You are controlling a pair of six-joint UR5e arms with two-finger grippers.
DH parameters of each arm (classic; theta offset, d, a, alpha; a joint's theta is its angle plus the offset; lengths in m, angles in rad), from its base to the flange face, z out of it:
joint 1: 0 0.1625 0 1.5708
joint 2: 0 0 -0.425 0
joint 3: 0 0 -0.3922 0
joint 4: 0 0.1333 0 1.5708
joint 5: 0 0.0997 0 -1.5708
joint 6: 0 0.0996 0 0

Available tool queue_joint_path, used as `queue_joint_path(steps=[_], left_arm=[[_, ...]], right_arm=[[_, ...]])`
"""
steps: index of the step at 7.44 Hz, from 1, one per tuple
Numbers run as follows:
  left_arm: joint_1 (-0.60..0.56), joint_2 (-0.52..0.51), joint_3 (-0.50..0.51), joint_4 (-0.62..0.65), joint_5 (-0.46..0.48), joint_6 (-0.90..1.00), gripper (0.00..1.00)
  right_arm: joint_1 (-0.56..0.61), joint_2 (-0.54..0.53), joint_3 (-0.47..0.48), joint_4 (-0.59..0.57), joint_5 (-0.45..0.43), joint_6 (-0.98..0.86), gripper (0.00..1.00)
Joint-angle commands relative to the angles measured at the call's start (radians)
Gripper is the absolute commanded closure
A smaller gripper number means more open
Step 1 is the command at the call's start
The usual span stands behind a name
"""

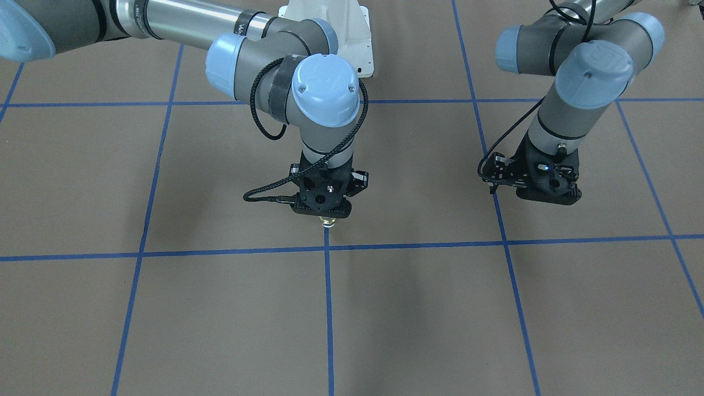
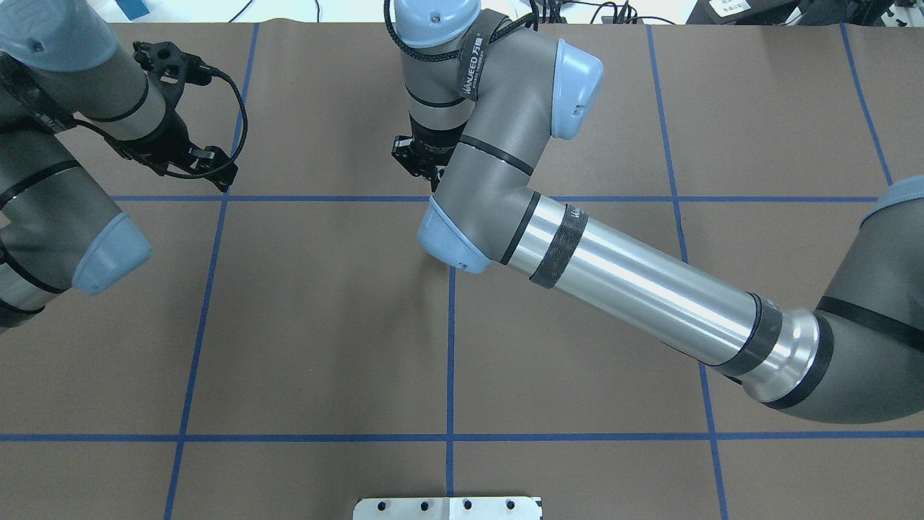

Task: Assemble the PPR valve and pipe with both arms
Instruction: 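Lower the silver fitting onto the top of the white valve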

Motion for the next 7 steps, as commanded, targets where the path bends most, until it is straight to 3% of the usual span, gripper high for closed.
queue_joint_path(steps=[1,7], left_arm=[[0.000,0.000,0.001,0.000,0.000,0.000,0.00],[0.000,0.000,0.003,0.000,0.000,0.001,0.00]], right_arm=[[-0.008,-0.002,-0.009,0.001,0.001,-0.002,1.00],[-0.008,-0.003,-0.017,0.003,0.012,-0.011,1.00]])
